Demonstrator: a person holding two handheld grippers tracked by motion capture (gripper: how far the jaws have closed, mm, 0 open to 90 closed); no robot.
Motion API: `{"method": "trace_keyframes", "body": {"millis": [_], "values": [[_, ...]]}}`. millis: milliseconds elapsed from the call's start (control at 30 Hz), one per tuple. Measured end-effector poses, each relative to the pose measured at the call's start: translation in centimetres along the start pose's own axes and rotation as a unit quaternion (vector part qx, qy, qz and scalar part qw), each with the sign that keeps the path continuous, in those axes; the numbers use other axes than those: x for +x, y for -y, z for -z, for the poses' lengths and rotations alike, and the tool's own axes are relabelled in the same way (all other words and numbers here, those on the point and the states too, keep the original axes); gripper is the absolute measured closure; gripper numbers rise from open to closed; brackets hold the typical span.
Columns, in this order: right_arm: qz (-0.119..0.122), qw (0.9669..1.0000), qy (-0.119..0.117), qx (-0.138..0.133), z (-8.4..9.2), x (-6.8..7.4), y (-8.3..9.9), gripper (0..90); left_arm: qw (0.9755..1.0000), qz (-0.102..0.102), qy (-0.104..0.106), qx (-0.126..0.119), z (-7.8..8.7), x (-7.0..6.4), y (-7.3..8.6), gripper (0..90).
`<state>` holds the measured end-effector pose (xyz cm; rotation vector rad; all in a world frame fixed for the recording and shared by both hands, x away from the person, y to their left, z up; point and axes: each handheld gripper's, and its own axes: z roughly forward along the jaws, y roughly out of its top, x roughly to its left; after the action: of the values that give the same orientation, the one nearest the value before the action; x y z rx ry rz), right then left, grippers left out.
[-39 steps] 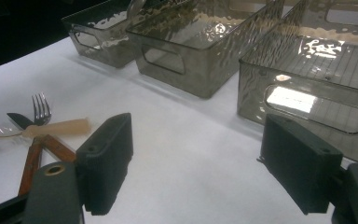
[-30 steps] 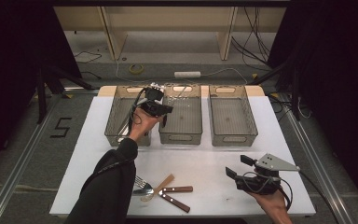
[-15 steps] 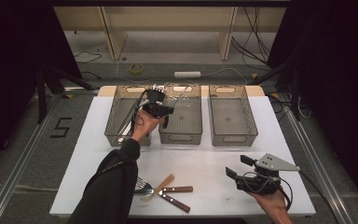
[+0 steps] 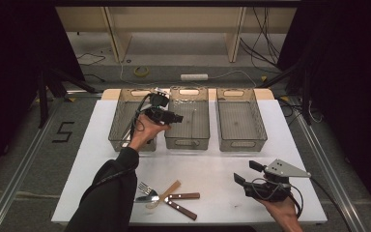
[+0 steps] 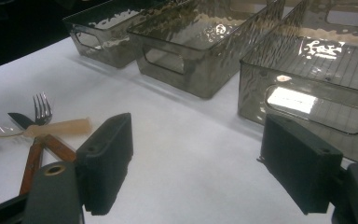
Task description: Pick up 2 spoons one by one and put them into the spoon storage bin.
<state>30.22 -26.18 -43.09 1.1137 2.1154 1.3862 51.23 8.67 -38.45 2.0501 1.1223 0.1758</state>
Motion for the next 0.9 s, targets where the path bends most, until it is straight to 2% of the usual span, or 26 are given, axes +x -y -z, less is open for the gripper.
{"method": "trace_keyframes", "body": {"millis": [167,367,600,700,900], "values": [[0.001,1.0000,0.001,0.000,0.0,0.0,0.0,26.1,0.9999,-0.014,0.008,0.001,2.2,-0.8,1.4,41.8],[0.001,1.0000,0.001,0.001,-0.1,0.2,0.0,26.1,0.9996,-0.022,0.018,-0.005,4.7,-1.5,4.0,36.9],[0.003,1.0000,0.000,0.001,-0.1,0.4,-0.1,26.1,0.9988,-0.037,0.010,0.029,5.1,-2.9,5.8,32.5],[0.003,1.0000,0.000,0.001,0.0,0.3,-0.1,26.1,0.9987,-0.036,0.010,0.034,5.2,-3.3,6.4,30.6],[0.004,1.0000,0.000,0.002,-0.1,0.4,-0.1,26.1,0.9975,-0.049,0.013,0.051,5.2,-4.6,7.6,28.0]]}}
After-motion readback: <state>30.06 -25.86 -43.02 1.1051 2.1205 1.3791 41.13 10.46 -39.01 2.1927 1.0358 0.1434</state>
